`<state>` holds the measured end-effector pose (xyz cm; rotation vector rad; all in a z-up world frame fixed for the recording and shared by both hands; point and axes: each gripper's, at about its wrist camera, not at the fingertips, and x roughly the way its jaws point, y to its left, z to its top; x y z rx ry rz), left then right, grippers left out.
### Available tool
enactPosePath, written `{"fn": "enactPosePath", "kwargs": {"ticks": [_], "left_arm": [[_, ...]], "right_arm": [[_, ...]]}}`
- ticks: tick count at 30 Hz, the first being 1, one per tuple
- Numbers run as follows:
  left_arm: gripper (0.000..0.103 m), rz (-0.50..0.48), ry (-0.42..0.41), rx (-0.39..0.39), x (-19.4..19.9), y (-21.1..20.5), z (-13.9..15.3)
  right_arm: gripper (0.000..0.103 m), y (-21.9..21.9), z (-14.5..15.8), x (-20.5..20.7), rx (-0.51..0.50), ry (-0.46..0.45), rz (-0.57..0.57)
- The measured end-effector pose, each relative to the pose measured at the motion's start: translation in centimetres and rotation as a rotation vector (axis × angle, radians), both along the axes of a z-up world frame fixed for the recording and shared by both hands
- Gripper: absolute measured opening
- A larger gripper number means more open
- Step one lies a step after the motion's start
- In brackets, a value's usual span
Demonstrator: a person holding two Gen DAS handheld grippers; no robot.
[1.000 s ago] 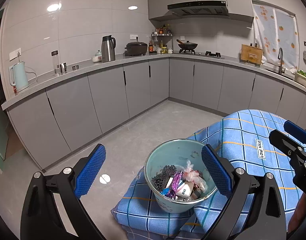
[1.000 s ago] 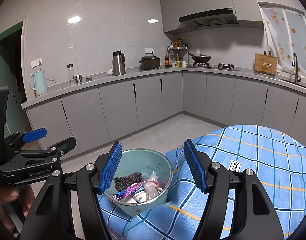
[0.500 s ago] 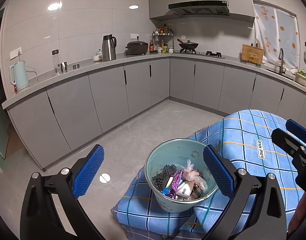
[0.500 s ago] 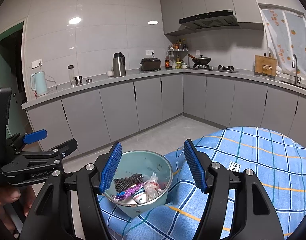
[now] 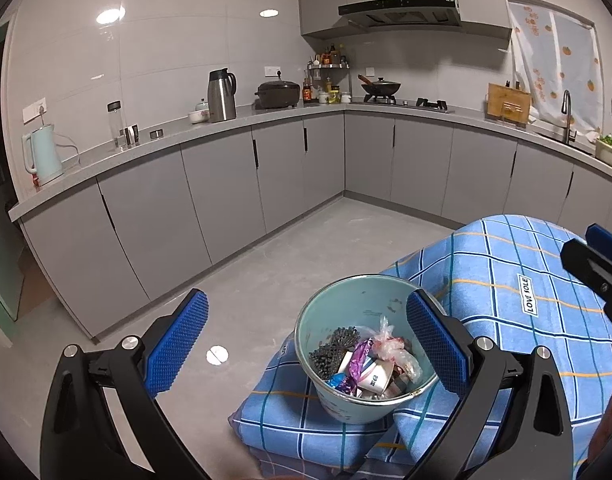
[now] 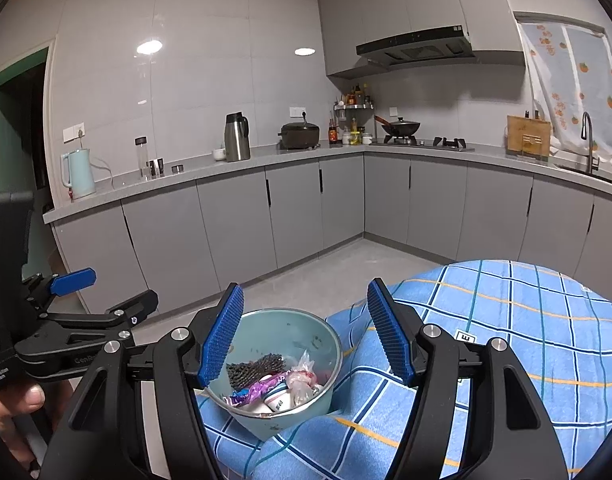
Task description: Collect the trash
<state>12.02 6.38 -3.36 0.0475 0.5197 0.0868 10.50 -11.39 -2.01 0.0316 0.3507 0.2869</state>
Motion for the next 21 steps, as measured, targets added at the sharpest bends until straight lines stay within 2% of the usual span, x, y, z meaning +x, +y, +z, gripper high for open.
{"fn": "enactPosePath", "kwargs": {"ticks": [7,9,21], "left_arm": [[0.098,-0.003,-0.009,0.011,-0.13,-0.26,0.04],[0.098,-0.001,-0.013,0.021,-0.24,-0.47,0.10],[0.098,-0.018,-0.022,-0.023,-0.44,-0.10,0.45]], "right_arm": [[0.065,-0.06,0.16,-0.11,0.001,-0.004,-0.004],[0.069,-0.06,0.11,-0.04,-0.001,-0.001,-0.004],[0.071,-0.01,0.15,0.00,0.002,-0.005,-0.008]]}}
